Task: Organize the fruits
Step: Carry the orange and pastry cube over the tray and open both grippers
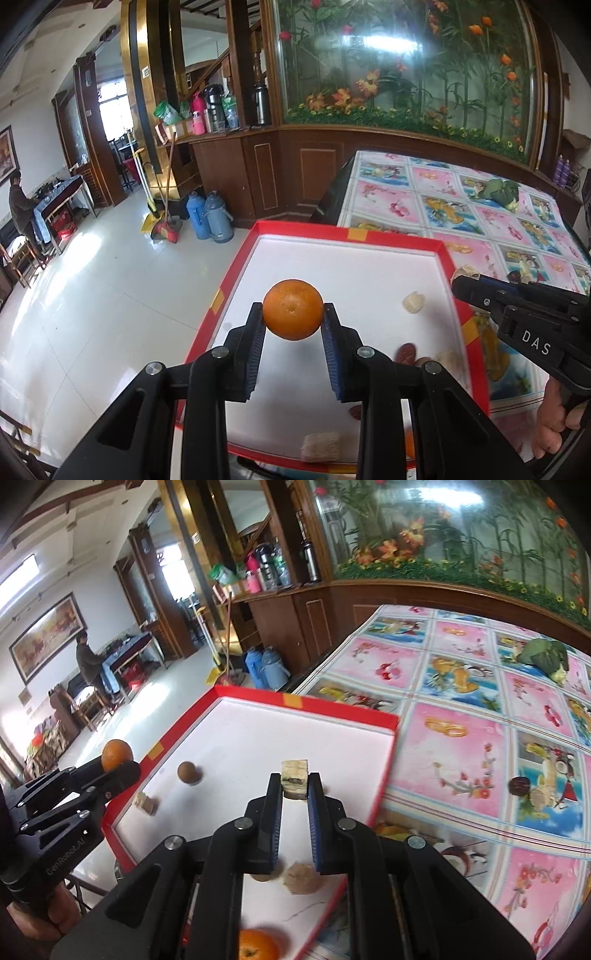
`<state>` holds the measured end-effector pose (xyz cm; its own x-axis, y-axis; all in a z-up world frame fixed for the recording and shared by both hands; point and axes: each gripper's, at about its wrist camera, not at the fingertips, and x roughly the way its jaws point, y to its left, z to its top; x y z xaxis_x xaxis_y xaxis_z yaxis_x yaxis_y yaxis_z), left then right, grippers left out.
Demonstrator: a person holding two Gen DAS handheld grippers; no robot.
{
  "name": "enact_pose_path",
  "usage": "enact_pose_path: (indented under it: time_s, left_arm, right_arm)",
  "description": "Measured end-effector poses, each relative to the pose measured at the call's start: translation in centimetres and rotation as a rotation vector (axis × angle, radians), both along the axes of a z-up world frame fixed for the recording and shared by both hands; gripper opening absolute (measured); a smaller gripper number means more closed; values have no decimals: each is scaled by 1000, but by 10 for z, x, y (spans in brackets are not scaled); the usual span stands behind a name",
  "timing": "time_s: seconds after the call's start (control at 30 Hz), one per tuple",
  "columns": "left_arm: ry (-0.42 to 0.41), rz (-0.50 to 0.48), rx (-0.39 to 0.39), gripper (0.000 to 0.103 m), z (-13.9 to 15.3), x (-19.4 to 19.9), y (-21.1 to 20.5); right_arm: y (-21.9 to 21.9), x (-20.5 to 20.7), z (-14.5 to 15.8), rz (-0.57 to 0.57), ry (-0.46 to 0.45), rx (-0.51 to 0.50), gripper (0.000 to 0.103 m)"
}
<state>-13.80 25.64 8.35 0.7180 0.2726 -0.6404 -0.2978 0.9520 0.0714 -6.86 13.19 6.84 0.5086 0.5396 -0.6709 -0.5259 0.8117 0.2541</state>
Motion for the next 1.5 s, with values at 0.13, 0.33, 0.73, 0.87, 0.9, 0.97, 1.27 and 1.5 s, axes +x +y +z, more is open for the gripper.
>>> enact_pose_path:
  time_s: [0.13, 0.33, 0.73, 0.87, 0.9, 0.97, 1.27, 1.5]
  left_arm:
    - [38, 15, -10, 30, -15, 1, 10]
    - [88, 12, -4, 30, -31, 4, 11]
    - [128, 0, 9, 31, -41, 6, 6]
    - [144, 11, 18, 31, -43, 8, 8]
    - [152, 13, 19, 31, -44, 8, 8]
    - [162, 14, 20, 34, -45, 8, 8]
    - [153, 18, 71, 58, -39, 7, 0]
    - [112, 17, 90, 69, -23, 2, -12]
  right_arm:
    - [17, -2, -10, 36, 28, -39, 15]
    - [23, -2, -27, 33, 75, -80, 15]
    - [21, 4, -44, 20, 142, -106, 15]
    - [21, 6, -50, 21, 168, -116, 16]
    - [20, 6, -51, 20, 171, -112, 16]
    - [20, 6, -51, 24, 179, -115, 16]
    - [8, 2, -44, 21, 176, -87, 32]
    - [-18, -8, -27, -2, 125, -24, 41]
